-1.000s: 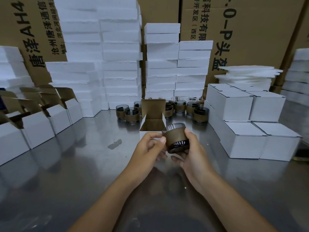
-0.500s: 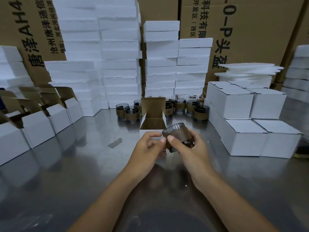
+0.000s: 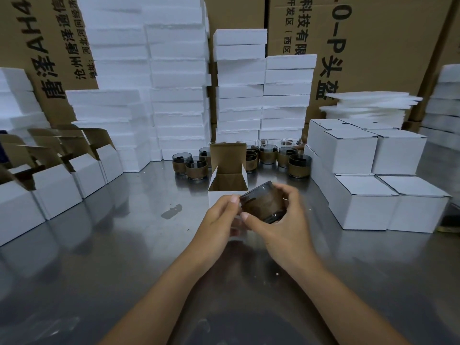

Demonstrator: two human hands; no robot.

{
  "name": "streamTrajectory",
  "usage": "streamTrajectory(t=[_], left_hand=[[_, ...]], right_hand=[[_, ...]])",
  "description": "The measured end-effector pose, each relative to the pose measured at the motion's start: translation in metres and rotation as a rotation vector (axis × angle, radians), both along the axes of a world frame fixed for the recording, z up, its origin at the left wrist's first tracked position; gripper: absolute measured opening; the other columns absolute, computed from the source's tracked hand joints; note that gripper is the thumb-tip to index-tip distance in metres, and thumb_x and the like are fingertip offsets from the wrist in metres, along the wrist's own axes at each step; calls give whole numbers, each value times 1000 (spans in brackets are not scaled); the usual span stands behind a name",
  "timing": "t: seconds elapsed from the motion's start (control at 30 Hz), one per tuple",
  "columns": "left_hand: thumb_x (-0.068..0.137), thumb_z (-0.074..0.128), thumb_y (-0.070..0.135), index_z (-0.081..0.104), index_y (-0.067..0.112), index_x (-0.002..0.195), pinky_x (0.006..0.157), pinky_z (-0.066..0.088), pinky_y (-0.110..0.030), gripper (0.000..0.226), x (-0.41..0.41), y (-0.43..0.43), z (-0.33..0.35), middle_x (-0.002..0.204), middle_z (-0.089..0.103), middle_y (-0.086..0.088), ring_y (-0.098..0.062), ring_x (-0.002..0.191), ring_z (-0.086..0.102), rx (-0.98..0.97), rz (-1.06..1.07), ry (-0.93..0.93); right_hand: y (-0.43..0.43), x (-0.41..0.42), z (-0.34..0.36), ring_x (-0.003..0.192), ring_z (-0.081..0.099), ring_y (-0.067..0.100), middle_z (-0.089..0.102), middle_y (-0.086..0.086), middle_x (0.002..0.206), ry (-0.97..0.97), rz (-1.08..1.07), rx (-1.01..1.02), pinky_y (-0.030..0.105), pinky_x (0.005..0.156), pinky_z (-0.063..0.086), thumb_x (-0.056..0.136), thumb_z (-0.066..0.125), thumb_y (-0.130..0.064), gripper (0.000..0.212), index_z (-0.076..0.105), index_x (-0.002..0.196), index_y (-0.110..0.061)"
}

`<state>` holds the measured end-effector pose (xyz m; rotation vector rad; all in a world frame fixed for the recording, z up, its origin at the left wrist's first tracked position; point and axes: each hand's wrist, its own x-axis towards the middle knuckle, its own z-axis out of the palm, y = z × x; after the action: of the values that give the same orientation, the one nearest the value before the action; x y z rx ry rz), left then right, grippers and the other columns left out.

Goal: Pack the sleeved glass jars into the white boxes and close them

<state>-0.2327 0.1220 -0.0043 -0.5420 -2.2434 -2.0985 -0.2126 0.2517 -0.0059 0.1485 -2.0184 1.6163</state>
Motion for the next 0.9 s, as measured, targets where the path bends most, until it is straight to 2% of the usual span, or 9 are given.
streamTrajectory(t=[0.13,0.2,0.3,0.4,0.47,0.6,0.73,0.9], left_hand=[[92,40,44,59,40,102,62,50,-12,22,2,0,3,88,70,17,1,86,65,40,-7,25],[86,43,48,58,41,104,63,51,-12,24,2,0,4,86,69,19,0,86,66,50,-2,62],[75,49,54,58,40,104,73,54,-19,33,1,0,5,94,69,11,-7,88,67,39,51,126],[74,57,53,60,36,103,82,56,-32,34,2,0,4,105,66,1,-15,95,66,57,96,174],[76,62,48,59,34,104,82,55,-33,31,3,0,4,107,65,3,-16,96,66,55,108,211],[79,66,40,56,38,107,80,54,-25,30,4,-1,3,103,63,21,-11,94,65,4,132,253],[69,62,50,55,37,109,79,52,-22,42,4,0,3,108,62,16,-11,97,64,-16,149,246],[67,59,54,55,38,106,82,53,-25,43,4,0,3,109,62,11,-13,96,64,-7,127,227]], right_hand=[[1,-1,-1,106,54,6,52,-5,115,25,17,-24,13,83,47,59,87,-20,70,44,114,-30],[1,-1,0,101,56,0,55,-9,109,32,39,-30,9,78,45,59,88,-19,68,43,108,-32],[1,1,0,95,57,-5,56,-14,104,52,48,-9,6,74,44,59,88,-18,66,42,105,-33],[0,3,2,95,53,-15,56,-20,101,90,33,26,0,72,39,59,87,-15,65,43,103,-35],[0,4,3,94,54,-14,58,-22,99,105,26,48,0,71,39,60,85,-14,65,44,106,-35],[0,4,3,93,56,-11,59,-24,101,122,24,70,3,71,41,64,82,-12,65,45,115,-28],[1,4,2,95,56,-10,59,-22,103,128,36,81,3,72,41,65,81,-9,66,45,117,-27],[2,2,1,96,56,-12,60,-22,102,102,57,77,1,73,40,66,81,-9,66,46,118,-27]])
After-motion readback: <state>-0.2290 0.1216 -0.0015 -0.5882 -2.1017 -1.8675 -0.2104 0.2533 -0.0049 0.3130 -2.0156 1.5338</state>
